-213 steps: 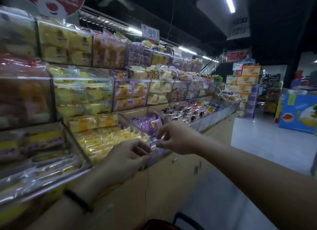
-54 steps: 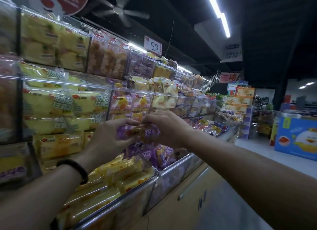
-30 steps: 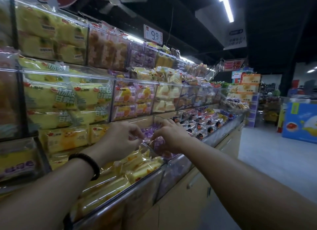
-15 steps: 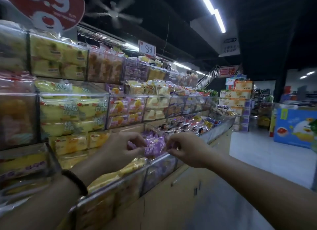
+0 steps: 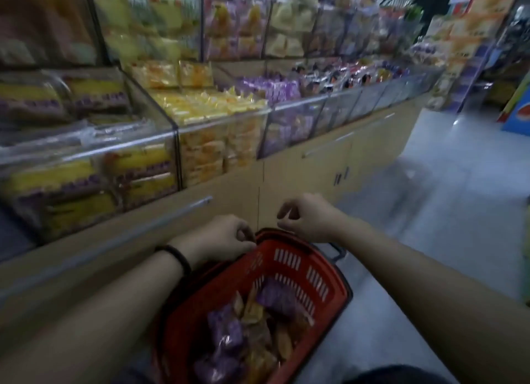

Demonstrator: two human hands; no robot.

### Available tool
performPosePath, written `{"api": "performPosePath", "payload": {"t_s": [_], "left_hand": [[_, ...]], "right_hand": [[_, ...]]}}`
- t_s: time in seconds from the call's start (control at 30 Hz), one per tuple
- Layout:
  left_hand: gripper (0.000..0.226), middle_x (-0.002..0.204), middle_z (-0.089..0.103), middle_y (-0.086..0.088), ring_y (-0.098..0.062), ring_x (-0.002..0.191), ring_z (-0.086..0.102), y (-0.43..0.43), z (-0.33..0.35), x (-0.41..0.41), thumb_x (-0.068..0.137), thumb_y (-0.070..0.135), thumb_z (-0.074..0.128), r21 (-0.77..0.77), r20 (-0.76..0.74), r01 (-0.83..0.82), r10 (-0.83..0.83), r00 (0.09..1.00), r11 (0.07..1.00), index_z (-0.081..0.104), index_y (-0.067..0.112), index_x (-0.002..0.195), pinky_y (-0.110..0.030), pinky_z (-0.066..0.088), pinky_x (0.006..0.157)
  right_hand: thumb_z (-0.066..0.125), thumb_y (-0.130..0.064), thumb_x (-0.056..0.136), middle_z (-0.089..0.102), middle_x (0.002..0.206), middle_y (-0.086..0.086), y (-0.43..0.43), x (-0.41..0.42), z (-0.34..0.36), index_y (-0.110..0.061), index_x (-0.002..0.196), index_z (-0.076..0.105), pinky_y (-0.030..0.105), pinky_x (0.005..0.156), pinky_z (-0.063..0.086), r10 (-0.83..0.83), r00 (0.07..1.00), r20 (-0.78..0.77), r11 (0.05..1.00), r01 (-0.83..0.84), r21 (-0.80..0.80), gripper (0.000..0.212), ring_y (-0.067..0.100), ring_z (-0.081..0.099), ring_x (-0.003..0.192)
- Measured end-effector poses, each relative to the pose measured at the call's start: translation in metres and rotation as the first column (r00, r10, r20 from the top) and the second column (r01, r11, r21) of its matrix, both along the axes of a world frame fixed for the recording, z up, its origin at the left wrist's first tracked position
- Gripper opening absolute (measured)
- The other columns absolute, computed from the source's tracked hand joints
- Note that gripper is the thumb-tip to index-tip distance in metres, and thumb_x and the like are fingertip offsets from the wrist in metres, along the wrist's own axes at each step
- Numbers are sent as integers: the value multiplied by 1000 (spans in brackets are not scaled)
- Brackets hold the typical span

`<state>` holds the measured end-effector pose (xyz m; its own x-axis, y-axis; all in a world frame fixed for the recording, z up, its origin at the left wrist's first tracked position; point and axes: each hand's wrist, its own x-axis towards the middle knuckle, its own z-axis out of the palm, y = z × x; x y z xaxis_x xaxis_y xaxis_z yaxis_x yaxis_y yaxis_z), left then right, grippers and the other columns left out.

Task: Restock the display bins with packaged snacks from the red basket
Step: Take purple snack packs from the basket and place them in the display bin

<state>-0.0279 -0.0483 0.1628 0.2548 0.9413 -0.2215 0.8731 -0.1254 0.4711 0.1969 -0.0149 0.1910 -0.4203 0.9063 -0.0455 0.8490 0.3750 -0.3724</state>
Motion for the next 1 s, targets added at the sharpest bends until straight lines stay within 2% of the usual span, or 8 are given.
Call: {"api": "performPosePath", "payload": {"t_s": [0.07, 0.2, 0.33, 0.47, 0.53, 0.63, 0.8, 1.0], "left_hand": [[17, 96, 73, 9, -10, 87, 68, -5, -32, -4, 96, 42, 72, -19, -15, -37, 37, 999, 999, 77, 28, 105, -24, 52, 75], [19, 81, 70, 9, -7, 70, 64, -7, -105, -6, 96, 32, 73, -28, 48, -131, 132, 990, 991, 77, 19, 108, -21, 47, 57], [26, 110, 77, 1, -17, 101, 71, 4, -149, -10, 90, 38, 78, -149, -106, -23, 7, 994, 989, 77, 23, 112, -24, 52, 84], [31, 118, 73, -2, -22, 110, 67, 10, -170, -14, 88, 36, 77, -206, -183, 22, -61, 981, 978, 73, 26, 117, -22, 44, 81], [36, 126, 70, -4, -24, 118, 64, 7, -187, -16, 91, 30, 72, -250, -197, 24, -76, 977, 968, 69, 24, 126, -22, 44, 86], [55, 143, 61, -6, -27, 131, 57, 4, -208, -20, 92, 21, 66, -325, -192, -16, -50, 980, 946, 55, 28, 145, -26, 45, 101], [77, 156, 48, -7, -25, 139, 51, 10, -222, -30, 92, 32, 77, -464, -200, -108, 15, 980, 879, 38, 27, 158, -22, 41, 99], [59, 157, 42, -14, -27, 146, 42, 12, -233, -38, 99, 15, 56, -409, -200, -178, 102, 974, 895, 41, 16, 156, -28, 34, 118]], "right_hand": [[69, -43, 97, 73, 103, 0, -6, 2, -31, -22, 112, 75, 29, 73, 47, -14, 1000, 2, 999, 14, -51, 26, 15, 64, 88], [69, -43, 97, 72, 105, -4, -8, 8, -104, -23, 114, 75, 27, 74, 52, -49, 999, 16, 990, 50, -128, 27, 11, 64, 88], [72, -39, 96, 74, 109, 0, 2, 13, -168, -18, 111, 77, 28, 75, 46, -69, 993, 97, 970, 90, -227, 26, 18, 66, 95], [74, -40, 94, 73, 108, 4, 27, 10, -208, -15, 113, 75, 33, 79, 55, -96, 973, 211, 924, 166, -345, 31, 22, 68, 95], [74, -39, 93, 73, 106, 7, 46, 7, -226, -13, 114, 74, 35, 75, 59, -68, 956, 285, 903, 180, -390, 34, 25, 70, 93], [65, -22, 96, 71, 108, 13, 71, 1, -256, -8, 115, 70, 31, 66, 53, -30, 927, 375, 900, 188, -393, 24, 27, 69, 90], [63, -15, 97, 58, 143, 12, 88, -12, -301, -7, 142, 55, 30, 94, 50, 40, 912, 408, 885, 157, -438, 46, 32, 59, 128], [75, -24, 91, 48, 152, 17, 85, -13, -336, -10, 156, 32, 33, 106, 42, -103, 948, 300, 837, 246, -490, 79, 35, 50, 138]]}}
